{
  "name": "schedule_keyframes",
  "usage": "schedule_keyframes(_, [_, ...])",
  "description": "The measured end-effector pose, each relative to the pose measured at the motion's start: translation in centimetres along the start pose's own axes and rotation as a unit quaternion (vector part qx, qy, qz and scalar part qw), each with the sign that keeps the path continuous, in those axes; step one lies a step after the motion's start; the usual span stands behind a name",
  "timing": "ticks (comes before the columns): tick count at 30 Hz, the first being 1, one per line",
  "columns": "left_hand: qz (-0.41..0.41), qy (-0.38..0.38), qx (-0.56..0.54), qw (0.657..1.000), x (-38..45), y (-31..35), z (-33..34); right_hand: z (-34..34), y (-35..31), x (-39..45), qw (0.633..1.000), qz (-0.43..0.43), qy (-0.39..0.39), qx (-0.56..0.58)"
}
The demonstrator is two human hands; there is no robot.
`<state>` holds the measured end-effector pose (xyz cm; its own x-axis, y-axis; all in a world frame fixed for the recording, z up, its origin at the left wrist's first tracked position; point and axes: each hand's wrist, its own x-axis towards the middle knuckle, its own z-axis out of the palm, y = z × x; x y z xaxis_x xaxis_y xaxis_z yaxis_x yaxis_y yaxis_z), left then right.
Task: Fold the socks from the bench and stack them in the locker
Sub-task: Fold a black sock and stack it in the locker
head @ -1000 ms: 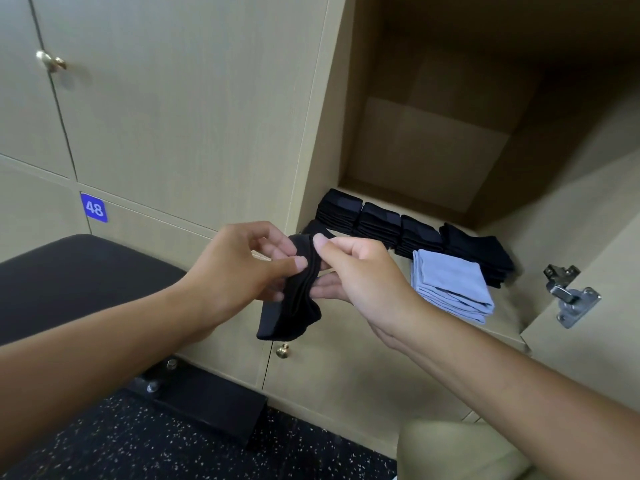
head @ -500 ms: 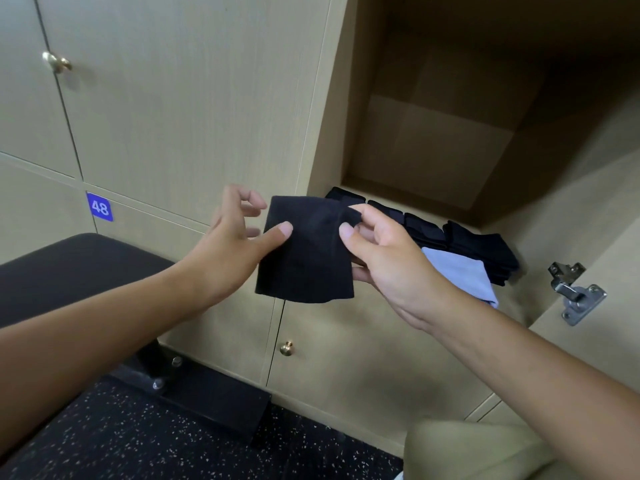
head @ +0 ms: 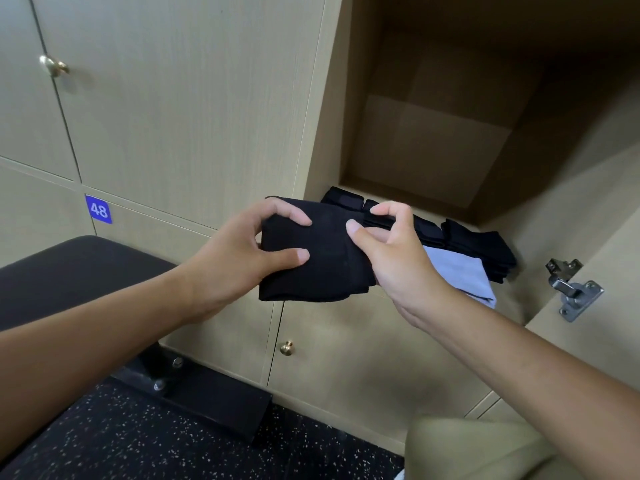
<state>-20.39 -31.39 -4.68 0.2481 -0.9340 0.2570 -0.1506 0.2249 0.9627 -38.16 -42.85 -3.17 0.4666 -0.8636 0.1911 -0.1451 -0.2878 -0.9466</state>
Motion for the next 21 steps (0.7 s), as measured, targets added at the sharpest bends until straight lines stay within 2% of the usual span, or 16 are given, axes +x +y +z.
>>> schedule_keyframes(6, [-0.005, 0.030, 0.004, 1.000, 0.3, 0.7, 0.1, -0.4, -0.6, -0.6, 0.990, -0.043, -0.137, -0.003])
schedule_keyframes(10, [-0.008, 0.030, -0.002, 1.000, 0.4, 0.8, -0.1, -0.8, -0.2, -0.4, 0.990, -0.046, -0.132, -0.014])
schedule_keyframes(17, [0.017, 0.148, 0.017, 0.989, 0.9, 0.5, -0.6, -1.7, 0.2, 0.5, 0.991, -0.079, -0.100, -0.042])
schedule_keyframes(21, [0.018, 0.166, 0.021, 0.986, 1.0, 0.6, -0.5, -2.3, 0.5, 0.9, 0.991, -0.082, -0.092, -0.054])
